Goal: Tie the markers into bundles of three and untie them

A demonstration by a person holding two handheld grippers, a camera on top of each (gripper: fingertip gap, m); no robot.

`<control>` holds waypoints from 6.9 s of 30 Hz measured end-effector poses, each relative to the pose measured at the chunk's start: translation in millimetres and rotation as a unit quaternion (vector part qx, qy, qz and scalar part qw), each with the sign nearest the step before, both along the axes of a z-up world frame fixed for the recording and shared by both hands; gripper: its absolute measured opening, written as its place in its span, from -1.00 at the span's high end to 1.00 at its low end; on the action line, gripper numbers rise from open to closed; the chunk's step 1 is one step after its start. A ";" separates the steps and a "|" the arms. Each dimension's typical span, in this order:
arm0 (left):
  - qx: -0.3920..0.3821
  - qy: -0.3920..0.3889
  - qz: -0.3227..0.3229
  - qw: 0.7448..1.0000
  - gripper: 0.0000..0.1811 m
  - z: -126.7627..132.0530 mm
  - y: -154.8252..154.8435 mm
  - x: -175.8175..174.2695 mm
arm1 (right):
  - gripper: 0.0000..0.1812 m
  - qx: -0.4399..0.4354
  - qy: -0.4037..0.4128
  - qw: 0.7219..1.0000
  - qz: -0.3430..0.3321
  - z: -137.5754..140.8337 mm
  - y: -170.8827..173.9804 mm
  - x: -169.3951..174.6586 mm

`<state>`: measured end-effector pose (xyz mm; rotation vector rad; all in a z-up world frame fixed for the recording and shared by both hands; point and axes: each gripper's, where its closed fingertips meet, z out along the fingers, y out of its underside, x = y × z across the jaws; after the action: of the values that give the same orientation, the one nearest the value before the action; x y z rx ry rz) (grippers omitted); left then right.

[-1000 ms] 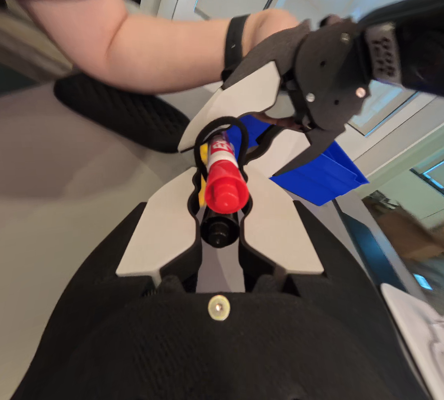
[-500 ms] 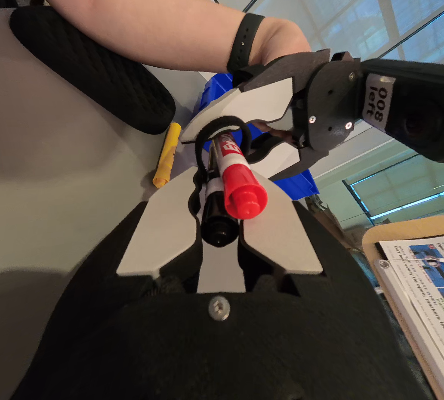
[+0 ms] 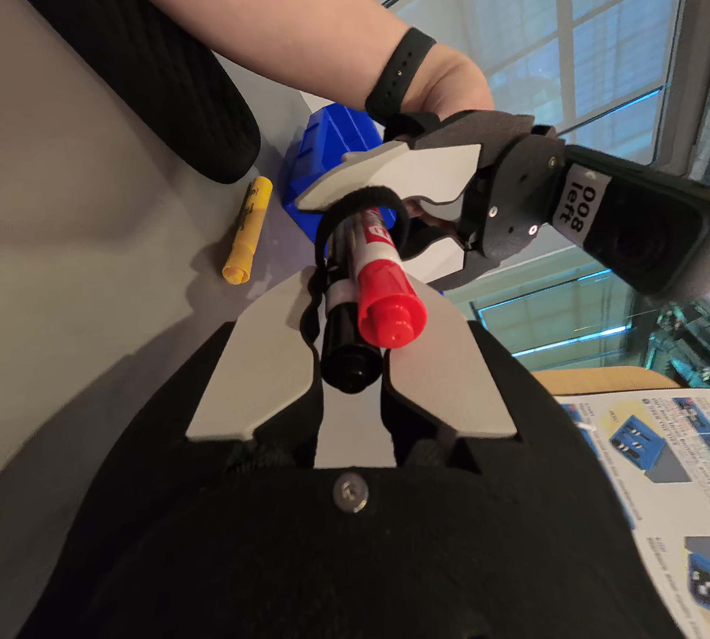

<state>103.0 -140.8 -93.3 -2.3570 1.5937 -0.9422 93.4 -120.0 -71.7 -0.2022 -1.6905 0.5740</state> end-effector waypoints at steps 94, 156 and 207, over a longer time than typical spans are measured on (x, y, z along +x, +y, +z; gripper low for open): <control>0.167 -0.027 0.173 0.970 0.79 47.1 61.6 -43.7 | 0.66 -0.464 -0.290 0.837 0.017 51.8 68.4 -5.2; 0.212 0.110 0.172 0.956 0.50 20.0 65.8 -80.8 | 0.79 -0.320 -0.419 0.839 -0.134 -83.9 58.7 -10.7; 0.389 -0.141 0.289 0.863 0.26 156.7 59.6 -65.1 | 0.54 -0.342 -0.437 0.832 -0.024 -69.9 39.4 -30.1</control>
<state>37.9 -81.1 63.4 -1.8074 0.8175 -0.3665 63.3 -80.6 -141.6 -1.1727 -2.2598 1.1532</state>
